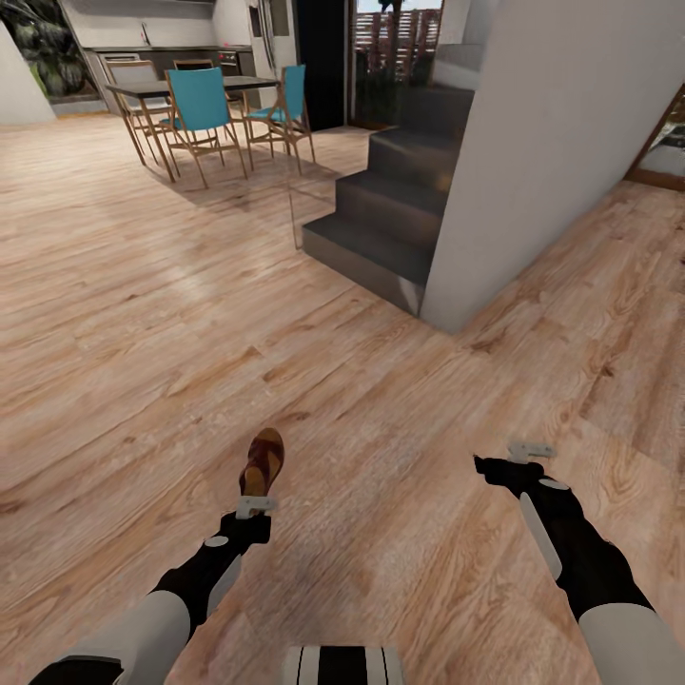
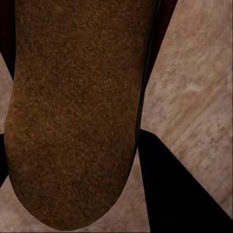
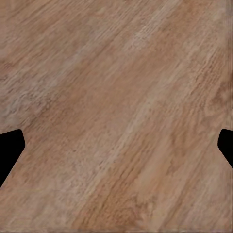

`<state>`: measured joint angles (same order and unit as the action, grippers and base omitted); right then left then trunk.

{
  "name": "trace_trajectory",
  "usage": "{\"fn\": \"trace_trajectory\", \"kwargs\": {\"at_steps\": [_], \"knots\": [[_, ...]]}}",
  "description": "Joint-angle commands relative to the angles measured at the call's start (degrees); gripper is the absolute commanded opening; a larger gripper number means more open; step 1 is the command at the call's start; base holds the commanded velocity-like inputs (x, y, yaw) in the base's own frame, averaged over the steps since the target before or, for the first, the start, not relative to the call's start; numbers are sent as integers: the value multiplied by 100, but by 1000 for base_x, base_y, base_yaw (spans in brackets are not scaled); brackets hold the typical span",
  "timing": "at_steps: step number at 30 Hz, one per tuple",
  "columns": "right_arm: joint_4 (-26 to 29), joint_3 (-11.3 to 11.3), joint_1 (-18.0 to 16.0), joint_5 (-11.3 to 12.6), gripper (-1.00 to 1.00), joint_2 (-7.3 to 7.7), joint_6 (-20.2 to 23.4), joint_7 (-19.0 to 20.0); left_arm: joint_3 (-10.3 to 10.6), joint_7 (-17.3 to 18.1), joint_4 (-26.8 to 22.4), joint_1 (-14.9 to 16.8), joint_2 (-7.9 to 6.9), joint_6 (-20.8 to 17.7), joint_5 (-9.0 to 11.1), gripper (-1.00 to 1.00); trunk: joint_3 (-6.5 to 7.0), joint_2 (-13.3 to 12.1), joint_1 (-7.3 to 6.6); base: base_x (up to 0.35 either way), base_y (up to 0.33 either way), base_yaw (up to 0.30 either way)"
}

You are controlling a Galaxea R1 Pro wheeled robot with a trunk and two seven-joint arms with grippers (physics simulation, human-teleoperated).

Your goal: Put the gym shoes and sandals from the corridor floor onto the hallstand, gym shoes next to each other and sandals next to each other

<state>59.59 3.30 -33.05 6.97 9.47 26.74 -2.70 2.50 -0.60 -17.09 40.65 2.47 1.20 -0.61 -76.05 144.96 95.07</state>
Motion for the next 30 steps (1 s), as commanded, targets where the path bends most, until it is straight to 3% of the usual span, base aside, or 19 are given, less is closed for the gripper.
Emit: {"fn": "trace_trajectory", "kwargs": {"at_steps": [1, 8, 15, 30], "knots": [[8, -1, 0, 59, 100, 3, 24, -28, 23, -1, 4, 4, -1, 12, -27, -100, -4, 2, -5, -326, -143, 0], [8, -3, 0, 66, 100, 3, 30, -35, 22, -2, 4, 4, -1, 12, -27, -100, 3, 2, -5, -210, -68, -26], [4, 8, 0, 67, 100, 3, 48, -45, 28, -8, 4, 4, 2, 9, -21, -100, 38, 2, -5, -21, -5, -239], [-296, 15, 0, 59, 100, 20, 50, -55, 45, -10, -14, 4, 7, -1, -9, -100, 424, -18, -43, -1, 0, -257]]}}
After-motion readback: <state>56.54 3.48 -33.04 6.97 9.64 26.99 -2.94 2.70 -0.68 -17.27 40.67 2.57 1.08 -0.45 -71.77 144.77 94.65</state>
